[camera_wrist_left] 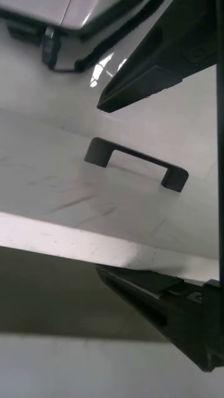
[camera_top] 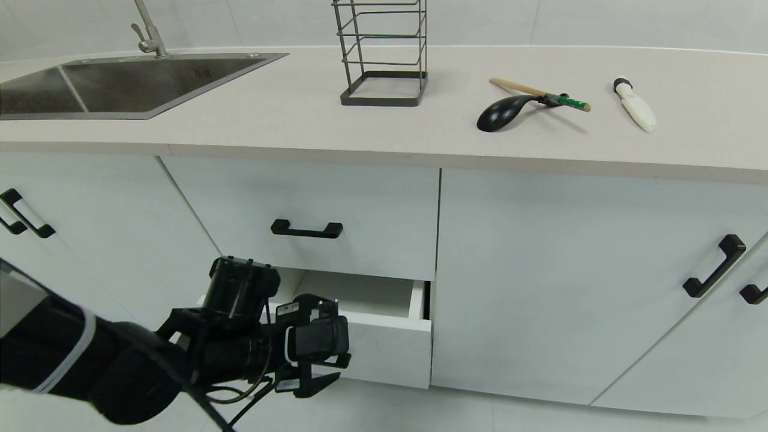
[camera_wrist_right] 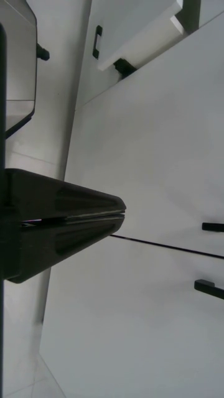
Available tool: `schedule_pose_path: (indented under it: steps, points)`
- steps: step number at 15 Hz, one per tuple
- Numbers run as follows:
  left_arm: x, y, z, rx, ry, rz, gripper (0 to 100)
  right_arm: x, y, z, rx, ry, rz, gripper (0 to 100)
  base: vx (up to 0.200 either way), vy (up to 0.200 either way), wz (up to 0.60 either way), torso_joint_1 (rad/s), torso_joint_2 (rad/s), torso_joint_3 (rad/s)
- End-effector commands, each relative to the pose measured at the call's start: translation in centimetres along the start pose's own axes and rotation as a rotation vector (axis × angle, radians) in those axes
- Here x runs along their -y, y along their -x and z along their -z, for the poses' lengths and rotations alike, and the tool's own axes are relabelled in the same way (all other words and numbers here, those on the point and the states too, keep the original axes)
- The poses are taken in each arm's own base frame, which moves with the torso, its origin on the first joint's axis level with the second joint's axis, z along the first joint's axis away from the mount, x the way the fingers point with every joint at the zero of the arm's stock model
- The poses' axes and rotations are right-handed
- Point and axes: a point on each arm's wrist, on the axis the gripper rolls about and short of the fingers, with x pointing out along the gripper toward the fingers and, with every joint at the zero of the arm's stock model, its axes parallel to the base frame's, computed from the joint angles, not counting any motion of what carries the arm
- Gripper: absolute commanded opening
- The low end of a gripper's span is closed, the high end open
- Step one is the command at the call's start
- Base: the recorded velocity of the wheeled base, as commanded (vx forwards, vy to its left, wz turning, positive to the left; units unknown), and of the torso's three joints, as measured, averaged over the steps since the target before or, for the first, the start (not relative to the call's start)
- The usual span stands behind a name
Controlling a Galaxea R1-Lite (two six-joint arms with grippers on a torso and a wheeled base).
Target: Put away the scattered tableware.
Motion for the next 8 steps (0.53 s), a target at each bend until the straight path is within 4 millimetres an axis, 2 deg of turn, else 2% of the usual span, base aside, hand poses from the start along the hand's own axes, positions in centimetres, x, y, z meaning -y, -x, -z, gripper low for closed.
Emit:
schedule_pose_path:
  steps: [1,4,8]
  points:
    - [3.1,3.6,-0.1,0.017,-0.024,0.021,100,0.0,0.0,0.0,-0.001,0.000,-0.001,0,0.000,0.000,0.00,0.000,0.00,0.000]
    - [5.1,5.2,-0.3,0.039,-0.053,0.042,100,0.0,0.0,0.0,-0.001,0.002,-0.001,0,0.000,0.000,0.00,0.000,0.00,0.000]
    - [5.1,5.0,-0.3,0.039,-0.051,0.048,100,0.0,0.0,0.0,-0.001,0.000,-0.001,0,0.000,0.000,0.00,0.000,0.00,0.000]
